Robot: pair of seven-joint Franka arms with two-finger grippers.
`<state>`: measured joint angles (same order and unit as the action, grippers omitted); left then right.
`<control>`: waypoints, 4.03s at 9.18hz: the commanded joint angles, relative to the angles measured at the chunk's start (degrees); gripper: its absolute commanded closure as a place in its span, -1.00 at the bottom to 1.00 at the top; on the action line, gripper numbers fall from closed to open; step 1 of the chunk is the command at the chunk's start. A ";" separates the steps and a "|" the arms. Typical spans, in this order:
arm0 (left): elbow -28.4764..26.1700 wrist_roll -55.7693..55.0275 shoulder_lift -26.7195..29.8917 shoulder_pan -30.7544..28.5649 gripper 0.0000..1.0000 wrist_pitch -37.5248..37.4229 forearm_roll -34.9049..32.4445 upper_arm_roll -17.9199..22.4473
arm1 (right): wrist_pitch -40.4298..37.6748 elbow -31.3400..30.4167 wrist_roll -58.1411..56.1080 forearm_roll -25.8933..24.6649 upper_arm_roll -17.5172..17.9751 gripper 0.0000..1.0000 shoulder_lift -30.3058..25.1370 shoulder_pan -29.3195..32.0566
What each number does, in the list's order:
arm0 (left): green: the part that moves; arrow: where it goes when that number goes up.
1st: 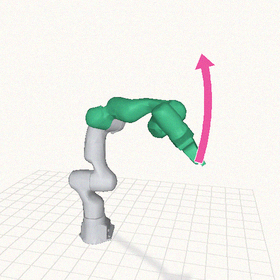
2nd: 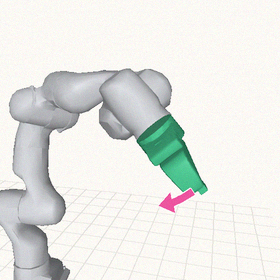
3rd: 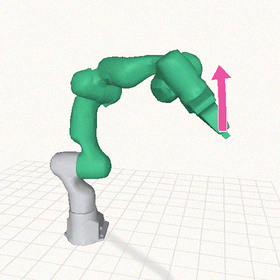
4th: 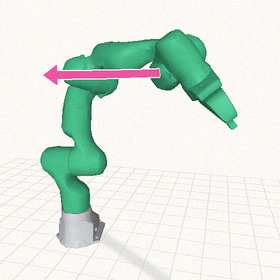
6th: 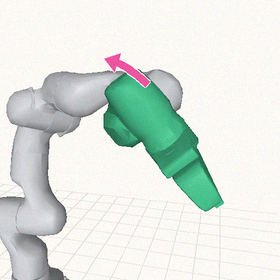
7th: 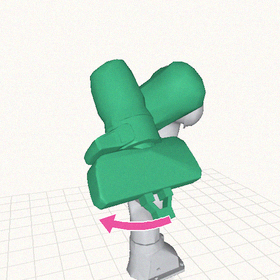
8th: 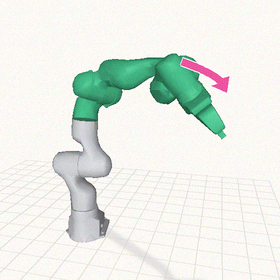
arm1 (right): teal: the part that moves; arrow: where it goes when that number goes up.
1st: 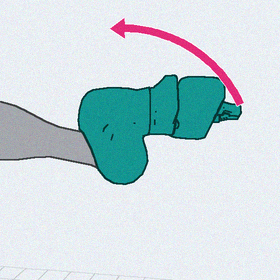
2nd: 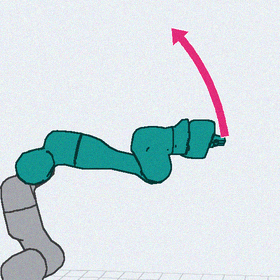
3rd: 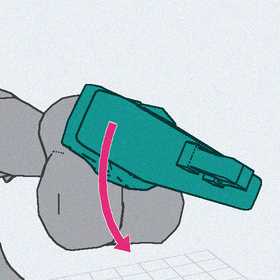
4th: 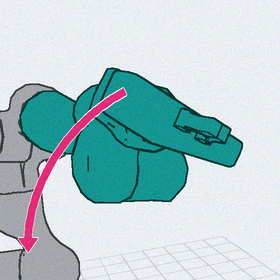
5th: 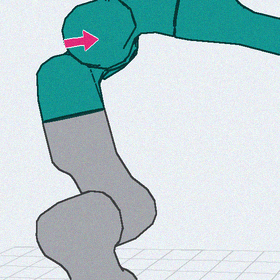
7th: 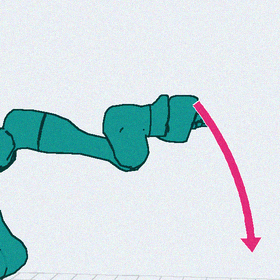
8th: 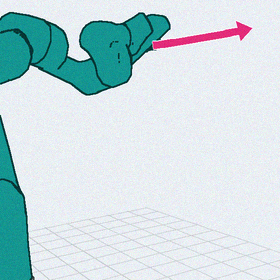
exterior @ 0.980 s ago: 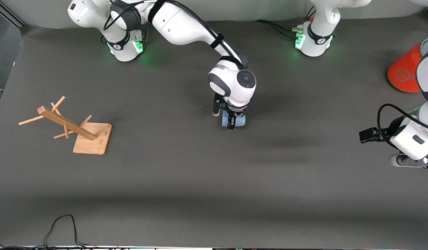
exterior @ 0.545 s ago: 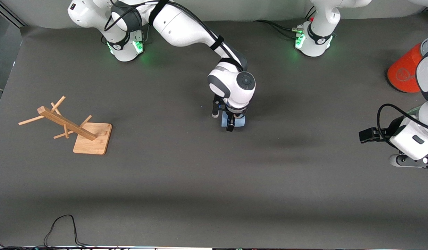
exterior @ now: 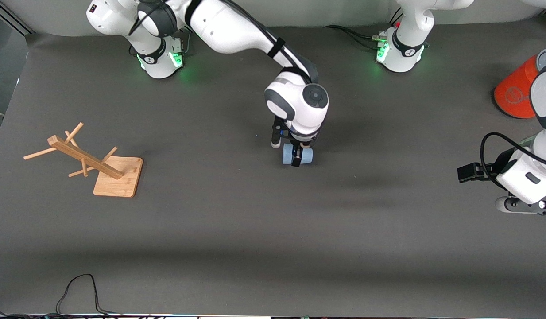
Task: Rotate and upright cup with both arms
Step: 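Carry the cup to mid-table and lay it on its side, then withdraw the right gripper while the left gripper reaches the cup, then grasp the lying cup's rim with the left gripper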
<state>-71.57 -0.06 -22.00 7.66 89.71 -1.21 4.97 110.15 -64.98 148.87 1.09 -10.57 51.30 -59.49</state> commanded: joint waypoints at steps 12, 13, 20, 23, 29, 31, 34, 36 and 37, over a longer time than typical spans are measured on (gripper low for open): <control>3.27 -0.64 -0.41 1.64 -1.00 -0.76 0.33 -4.00 | -23.41 -17.09 -102.37 -0.13 0.02 -1.00 -39.24 39.95; 3.80 -0.73 -0.59 2.35 -1.00 -0.68 0.33 -4.00 | -20.71 -20.77 -108.99 -0.13 0.63 -1.00 -42.74 43.46; 6.00 -24.08 -3.14 17.71 -1.00 0.20 -1.68 -3.82 | -15.58 -26.61 -151.72 -0.39 8.37 -1.00 -49.99 59.40; 6.00 -36.44 -6.73 27.54 -1.00 0.20 -6.59 -3.91 | -15.67 -25.82 -158.08 -0.74 7.24 -1.00 -50.07 59.32; 16.02 -50.21 -26.15 44.53 -1.00 3.63 -15.39 -3.65 | -16.64 -25.82 -157.83 -0.74 6.44 -1.00 -50.25 58.88; 16.20 -43.48 -28.62 44.98 -1.00 5.29 -16.37 -4.00 | -16.72 -25.82 -157.57 -0.74 6.44 -1.00 -50.25 58.88; 16.90 -38.20 -33.10 44.72 -0.99 8.47 -16.20 -7.07 | -16.72 -25.47 -157.31 -0.22 6.44 -1.00 -49.64 58.88; 16.11 -32.91 -34.51 44.72 -0.97 7.24 -16.28 -6.73 | -16.72 -25.11 -157.31 -0.21 6.53 -1.00 -49.28 58.88; 16.11 -31.85 -35.04 44.81 -0.97 6.02 -16.55 -6.72 | -16.72 -25.11 -157.31 -0.21 6.61 -1.00 -49.20 58.88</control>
<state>-57.74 -34.43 -55.49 52.22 98.08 -16.85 -1.87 93.89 -90.66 -7.79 0.79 -4.02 1.93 -0.52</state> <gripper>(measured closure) 0.013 0.000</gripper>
